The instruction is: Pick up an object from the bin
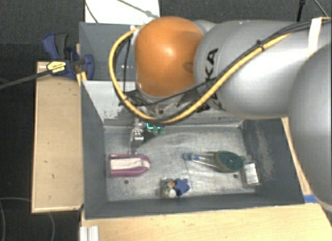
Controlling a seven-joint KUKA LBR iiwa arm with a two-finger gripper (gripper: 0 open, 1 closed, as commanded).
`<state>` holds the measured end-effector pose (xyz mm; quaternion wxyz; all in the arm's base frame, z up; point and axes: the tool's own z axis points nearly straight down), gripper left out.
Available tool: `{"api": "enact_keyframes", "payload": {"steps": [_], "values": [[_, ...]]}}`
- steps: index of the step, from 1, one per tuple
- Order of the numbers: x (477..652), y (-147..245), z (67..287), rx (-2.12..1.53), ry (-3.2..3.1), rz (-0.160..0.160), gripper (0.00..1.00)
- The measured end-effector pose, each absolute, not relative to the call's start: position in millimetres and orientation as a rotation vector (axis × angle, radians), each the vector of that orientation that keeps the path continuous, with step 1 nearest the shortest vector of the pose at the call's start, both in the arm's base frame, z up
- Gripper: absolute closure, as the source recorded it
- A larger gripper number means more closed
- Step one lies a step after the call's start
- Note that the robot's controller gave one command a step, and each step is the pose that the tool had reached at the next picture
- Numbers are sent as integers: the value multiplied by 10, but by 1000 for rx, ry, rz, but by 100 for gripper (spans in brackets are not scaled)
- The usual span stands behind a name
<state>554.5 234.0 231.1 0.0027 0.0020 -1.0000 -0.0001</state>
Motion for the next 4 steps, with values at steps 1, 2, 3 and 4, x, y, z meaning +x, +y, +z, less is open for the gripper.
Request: {"api": "enact_keyframes", "payload": {"steps": [1, 2, 3, 4], "values": [[4838, 2052, 1111, 837, -3024, 0, 0], [5228, 1664, 850, 641, -3103, -21, 0], [5611, 2068, 714, 405, -3123, -6, 0], [5613, 2051, 727, 394, -3123, -5, 100]]}}
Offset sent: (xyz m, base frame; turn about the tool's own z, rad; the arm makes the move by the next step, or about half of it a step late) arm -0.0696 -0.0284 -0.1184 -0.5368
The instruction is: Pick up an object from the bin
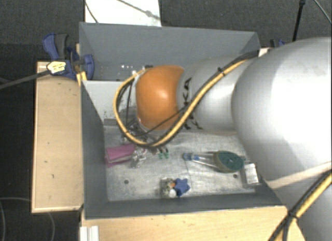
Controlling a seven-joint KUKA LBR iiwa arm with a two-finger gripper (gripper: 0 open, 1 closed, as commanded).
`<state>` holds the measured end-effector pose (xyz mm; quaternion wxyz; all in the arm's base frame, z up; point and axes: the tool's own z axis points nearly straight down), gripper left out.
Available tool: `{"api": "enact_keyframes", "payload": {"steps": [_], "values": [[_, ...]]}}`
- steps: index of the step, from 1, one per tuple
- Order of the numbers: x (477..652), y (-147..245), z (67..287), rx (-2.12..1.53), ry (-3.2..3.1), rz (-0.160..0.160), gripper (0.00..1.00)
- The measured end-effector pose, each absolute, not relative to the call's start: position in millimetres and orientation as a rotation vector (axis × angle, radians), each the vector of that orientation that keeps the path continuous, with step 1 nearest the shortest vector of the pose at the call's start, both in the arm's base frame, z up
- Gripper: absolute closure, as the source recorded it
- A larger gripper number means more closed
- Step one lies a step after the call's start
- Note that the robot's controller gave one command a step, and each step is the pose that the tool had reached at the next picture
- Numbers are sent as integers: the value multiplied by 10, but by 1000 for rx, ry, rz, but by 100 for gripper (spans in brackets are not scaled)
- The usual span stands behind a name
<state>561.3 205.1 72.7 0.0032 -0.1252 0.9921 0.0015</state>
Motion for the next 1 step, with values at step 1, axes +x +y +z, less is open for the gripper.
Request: {"api": "enact_keyframes", "payload": {"steps": [1], "values": [[5576, 2063, 2391, -701, 3052, 2, 100]]}}
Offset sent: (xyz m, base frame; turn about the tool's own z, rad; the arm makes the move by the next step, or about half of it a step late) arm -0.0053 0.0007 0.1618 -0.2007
